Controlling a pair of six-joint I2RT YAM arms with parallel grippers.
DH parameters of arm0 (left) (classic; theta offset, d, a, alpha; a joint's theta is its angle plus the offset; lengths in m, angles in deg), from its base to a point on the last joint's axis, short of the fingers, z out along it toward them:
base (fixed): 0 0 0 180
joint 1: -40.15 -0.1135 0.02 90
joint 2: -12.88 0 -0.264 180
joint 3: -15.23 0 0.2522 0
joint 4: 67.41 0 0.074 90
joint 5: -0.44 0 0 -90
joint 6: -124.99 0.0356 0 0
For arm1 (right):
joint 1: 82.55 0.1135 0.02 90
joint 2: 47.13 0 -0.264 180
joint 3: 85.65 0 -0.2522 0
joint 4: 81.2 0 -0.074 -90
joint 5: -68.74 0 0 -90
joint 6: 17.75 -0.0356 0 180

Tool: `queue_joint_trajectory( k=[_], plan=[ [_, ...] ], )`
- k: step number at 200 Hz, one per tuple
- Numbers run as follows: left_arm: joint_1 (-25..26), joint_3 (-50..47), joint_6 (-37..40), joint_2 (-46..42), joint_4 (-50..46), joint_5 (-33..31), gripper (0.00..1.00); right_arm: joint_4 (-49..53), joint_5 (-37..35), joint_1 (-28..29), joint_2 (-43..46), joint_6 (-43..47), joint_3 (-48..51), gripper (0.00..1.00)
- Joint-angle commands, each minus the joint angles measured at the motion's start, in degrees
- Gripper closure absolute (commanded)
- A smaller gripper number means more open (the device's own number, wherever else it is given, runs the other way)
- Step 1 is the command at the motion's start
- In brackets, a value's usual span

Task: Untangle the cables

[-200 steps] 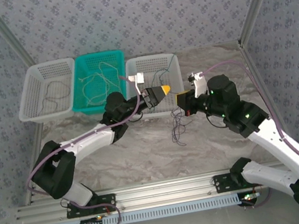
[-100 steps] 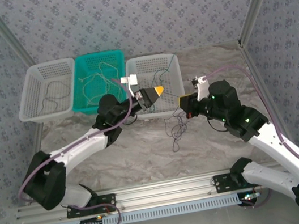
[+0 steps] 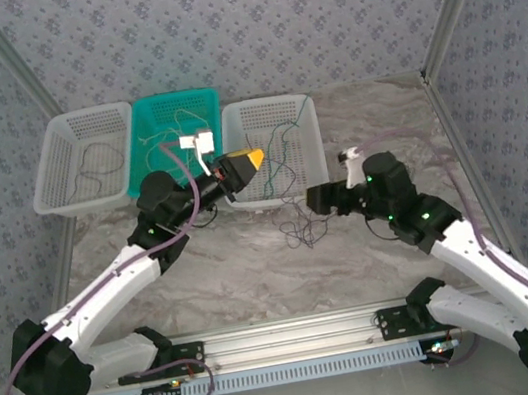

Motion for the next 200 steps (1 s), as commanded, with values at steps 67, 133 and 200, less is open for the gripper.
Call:
queue_joint_trajectory(
  k=[67,133,200],
  plan=[
    [0.5,3.0,5.1,-6.5,-7.4,-0.3,1.00,-23.2,-0.7,6.4,-19.2,9.8,3.5,0.16],
    [-19.3,6.6,8.1,-20.9,-30.9,-8.4,1.00,-20.6,-11.4,4.0,-18.1,0.1,14.5,0.69],
    [-39.0,15.8,3.7,-20.7,-39.2,-4.0,1.00,-15.5,-21.1,-1.9,-10.2,-9.8,23.2,1.00]
  ],
)
